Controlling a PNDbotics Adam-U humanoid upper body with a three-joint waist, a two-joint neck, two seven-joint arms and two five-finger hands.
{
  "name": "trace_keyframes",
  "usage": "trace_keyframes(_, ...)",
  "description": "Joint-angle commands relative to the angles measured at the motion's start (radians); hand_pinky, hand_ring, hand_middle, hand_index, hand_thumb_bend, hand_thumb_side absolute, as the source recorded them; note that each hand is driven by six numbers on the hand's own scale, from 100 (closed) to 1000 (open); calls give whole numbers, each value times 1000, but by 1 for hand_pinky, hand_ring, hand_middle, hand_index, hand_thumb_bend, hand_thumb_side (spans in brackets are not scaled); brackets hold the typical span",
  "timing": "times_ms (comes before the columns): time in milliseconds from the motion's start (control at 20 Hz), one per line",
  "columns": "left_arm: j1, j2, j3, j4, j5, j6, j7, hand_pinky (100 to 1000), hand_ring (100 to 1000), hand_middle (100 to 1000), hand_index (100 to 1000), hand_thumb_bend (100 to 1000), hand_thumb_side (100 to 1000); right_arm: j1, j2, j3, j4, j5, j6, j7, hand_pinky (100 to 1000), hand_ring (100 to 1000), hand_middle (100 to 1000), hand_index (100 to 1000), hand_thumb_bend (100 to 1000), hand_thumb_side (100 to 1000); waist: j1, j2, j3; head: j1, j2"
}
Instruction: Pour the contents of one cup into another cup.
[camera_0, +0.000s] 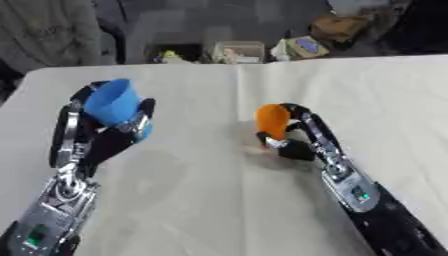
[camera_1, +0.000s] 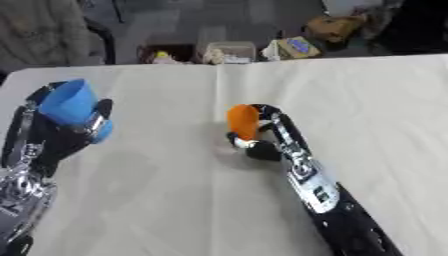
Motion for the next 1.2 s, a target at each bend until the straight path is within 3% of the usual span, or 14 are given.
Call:
trace_keyframes(50,-14,4,1,-23,2,0,-3,138,391,278,626,370,100,-24,8,-7,3,5,-2,-4,670,795,766,844,466,302,1,-11,5,-4,-9)
trace_keyframes(700,-18,1,-5,-22,1,3,-5,137,388,277,627,363,100,-46,34,-5,41,11,-5,-5,597,732,702,806,433,302,5,-7,15,-6,-14)
trace_keyframes(1000,-18,-1,-6,-21,2,5,-4,136,387,277,627,361,100,-52,45,-7,41,8,-10,-29,487,613,484,681,318,249,8,-7,18,-7,-15)
trace_keyframes(1200,-17,-2,-7,-19,3,4,-4,136,387,277,627,361,100,-51,46,-5,37,3,-7,-48,487,613,484,681,318,249,8,-7,17,-7,-15)
